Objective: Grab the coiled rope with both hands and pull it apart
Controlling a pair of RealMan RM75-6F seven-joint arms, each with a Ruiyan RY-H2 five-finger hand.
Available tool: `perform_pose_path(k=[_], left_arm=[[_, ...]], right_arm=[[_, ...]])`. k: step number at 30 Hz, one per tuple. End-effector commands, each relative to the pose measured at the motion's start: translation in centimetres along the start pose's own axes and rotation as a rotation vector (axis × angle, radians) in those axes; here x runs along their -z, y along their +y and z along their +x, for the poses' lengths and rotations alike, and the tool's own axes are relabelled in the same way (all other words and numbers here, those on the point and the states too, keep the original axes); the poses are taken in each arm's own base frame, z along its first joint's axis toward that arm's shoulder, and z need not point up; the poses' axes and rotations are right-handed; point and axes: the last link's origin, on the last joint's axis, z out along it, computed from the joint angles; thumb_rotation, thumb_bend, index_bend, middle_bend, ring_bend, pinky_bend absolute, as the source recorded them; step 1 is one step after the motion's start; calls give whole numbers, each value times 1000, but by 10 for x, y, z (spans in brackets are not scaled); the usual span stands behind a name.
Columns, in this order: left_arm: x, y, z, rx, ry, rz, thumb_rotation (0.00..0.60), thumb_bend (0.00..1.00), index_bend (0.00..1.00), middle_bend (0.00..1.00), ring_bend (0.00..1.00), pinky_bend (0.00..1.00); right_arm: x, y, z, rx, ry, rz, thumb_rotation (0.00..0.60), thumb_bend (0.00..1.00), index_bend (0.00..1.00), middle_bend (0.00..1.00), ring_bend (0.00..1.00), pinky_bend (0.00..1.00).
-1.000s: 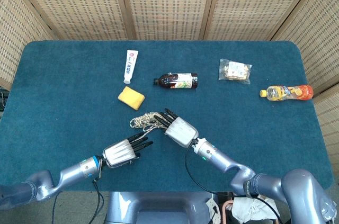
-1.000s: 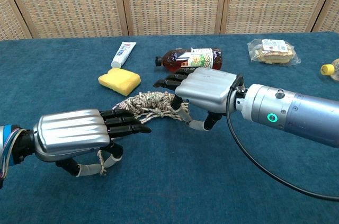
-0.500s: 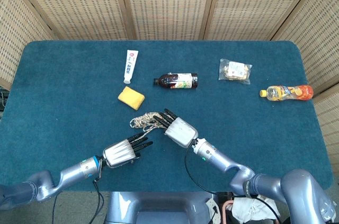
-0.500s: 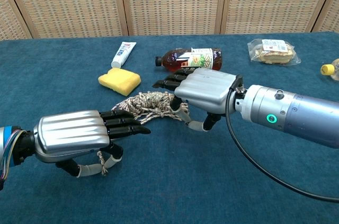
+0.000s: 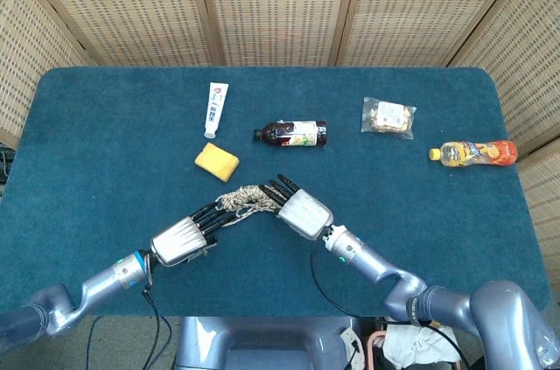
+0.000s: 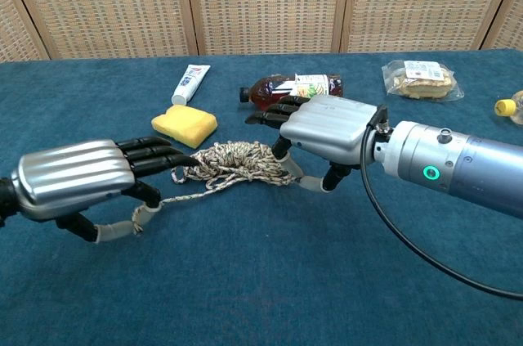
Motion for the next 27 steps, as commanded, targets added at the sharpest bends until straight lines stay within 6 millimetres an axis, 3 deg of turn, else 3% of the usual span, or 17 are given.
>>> perform_pose_path(k=[1,10,18,27], left_arm=[[23,-27,1,24,23,105,600,489,737,0,0,0],[75,-90,8,24,70,328,600,503,744,0,0,0],[89,-121,7,46,67,440,600,503,744,0,0,0],[111,-156,8,51,56,585,600,503,744,0,0,0]], right_arm=[[2,4,1,0,3,-11,600,755,687,0,0,0],[10,22,6,47,-4,-46,600,755,687,0,0,0],[18,38,9,84,-17,-82,600,755,687,0,0,0],[39,74,8,114,-44,-161,600,755,687,0,0,0]])
